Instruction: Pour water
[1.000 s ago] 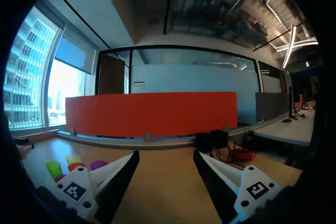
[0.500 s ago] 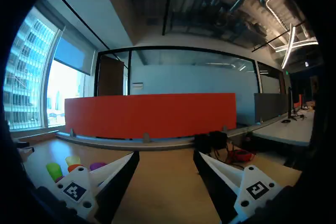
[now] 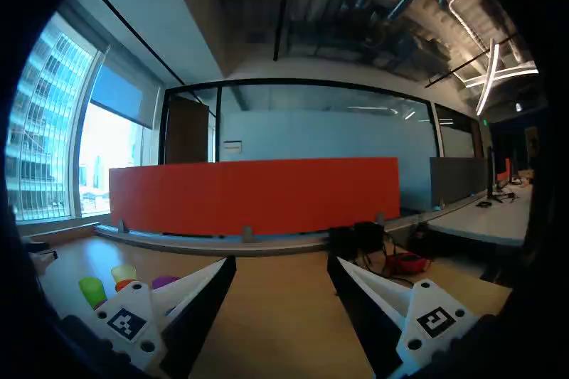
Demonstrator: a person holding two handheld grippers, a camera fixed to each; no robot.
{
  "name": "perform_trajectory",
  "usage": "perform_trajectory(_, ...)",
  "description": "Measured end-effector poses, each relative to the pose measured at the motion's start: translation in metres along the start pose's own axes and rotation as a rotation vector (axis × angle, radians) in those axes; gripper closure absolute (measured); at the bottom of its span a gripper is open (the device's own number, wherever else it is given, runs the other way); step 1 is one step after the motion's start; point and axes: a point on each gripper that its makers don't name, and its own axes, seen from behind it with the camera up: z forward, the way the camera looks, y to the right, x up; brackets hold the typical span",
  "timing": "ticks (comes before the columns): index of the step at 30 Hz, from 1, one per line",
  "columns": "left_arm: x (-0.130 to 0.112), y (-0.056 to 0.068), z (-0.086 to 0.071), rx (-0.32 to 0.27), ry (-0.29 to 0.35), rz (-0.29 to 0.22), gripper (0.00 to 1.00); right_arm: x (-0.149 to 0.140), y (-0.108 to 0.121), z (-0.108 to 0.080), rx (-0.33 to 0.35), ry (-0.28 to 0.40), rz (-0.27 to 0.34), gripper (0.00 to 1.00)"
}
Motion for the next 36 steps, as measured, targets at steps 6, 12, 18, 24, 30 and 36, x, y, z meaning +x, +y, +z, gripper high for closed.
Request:
perform_trajectory(6,0.0,-0.001,0.001,0.001,-0.001,0.0,0.06,0.0,0.002,-0.006,0.002,0.003,-0.002,0.01)
perform_trajectory(12,0.0,0.0,0.001,0.001,-0.001,0.0,0.06,0.001,0.002,-0.012,0.012,0.016,-0.024,0.01)
perform_trajectory(18,0.0,-0.001,0.001,0.0,-0.001,0.002,0.06,-0.001,-0.003,-0.013,0.027,0.026,-0.045,0.01)
perform_trajectory(24,0.001,0.0,0.0,0.001,-0.001,0.001,0.06,-0.018,-0.013,-0.011,0.059,0.026,-0.064,0.01)
perform_trajectory(30,0.001,0.0,0.001,0.001,-0.001,0.001,0.06,-0.046,-0.018,-0.007,0.092,-0.003,-0.071,0.0)
perform_trajectory(36,0.0,0.0,0.001,0.001,-0.001,0.001,0.06,-0.058,-0.01,-0.004,0.083,-0.01,-0.041,0.0)
